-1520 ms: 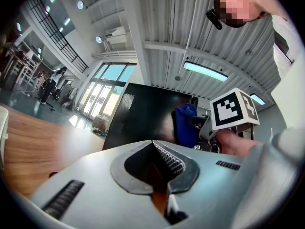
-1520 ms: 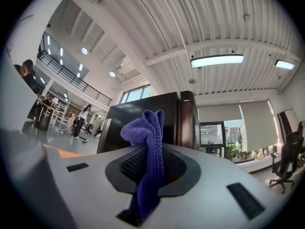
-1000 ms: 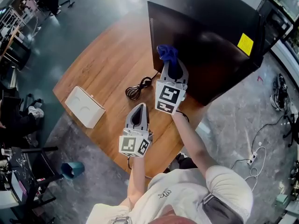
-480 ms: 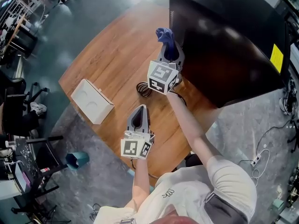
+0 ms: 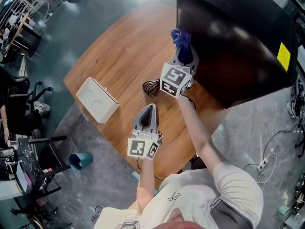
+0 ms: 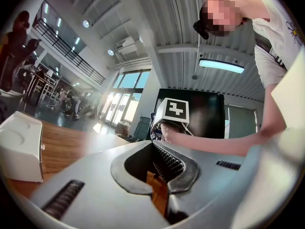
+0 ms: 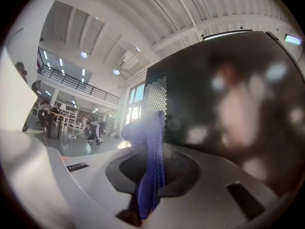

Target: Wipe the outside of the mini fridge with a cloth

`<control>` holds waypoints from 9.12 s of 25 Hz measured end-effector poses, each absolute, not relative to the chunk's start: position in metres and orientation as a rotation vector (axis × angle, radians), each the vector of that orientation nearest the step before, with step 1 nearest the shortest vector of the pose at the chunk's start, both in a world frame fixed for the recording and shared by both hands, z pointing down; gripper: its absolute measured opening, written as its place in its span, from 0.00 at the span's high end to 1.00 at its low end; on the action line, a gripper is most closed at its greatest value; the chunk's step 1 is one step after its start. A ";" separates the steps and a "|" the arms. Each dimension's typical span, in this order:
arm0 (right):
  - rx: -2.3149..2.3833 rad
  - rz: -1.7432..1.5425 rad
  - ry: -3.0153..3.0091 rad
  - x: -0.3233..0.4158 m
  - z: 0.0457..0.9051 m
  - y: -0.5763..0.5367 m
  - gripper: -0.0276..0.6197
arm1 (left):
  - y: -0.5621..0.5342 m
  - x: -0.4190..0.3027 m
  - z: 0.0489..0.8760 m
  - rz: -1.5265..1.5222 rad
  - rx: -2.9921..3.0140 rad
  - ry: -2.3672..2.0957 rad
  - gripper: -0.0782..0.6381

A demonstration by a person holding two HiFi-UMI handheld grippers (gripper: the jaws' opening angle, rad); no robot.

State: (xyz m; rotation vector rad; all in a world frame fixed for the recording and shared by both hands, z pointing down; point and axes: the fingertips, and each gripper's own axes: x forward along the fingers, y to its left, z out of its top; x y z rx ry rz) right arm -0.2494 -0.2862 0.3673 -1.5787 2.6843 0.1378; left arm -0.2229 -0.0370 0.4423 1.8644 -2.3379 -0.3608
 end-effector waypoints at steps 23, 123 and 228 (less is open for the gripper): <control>-1.835 0.086 2.526 -0.077 0.368 -0.257 0.86 | -0.039 -0.142 0.395 -0.439 2.088 -2.203 0.88; -2.007 0.096 2.523 0.011 0.420 -0.245 0.86 | -0.056 -0.075 0.422 -0.444 2.191 -1.950 0.88; -1.981 0.059 2.608 0.029 0.438 -0.244 0.86 | -0.060 -0.155 0.460 -0.393 1.979 -2.103 0.88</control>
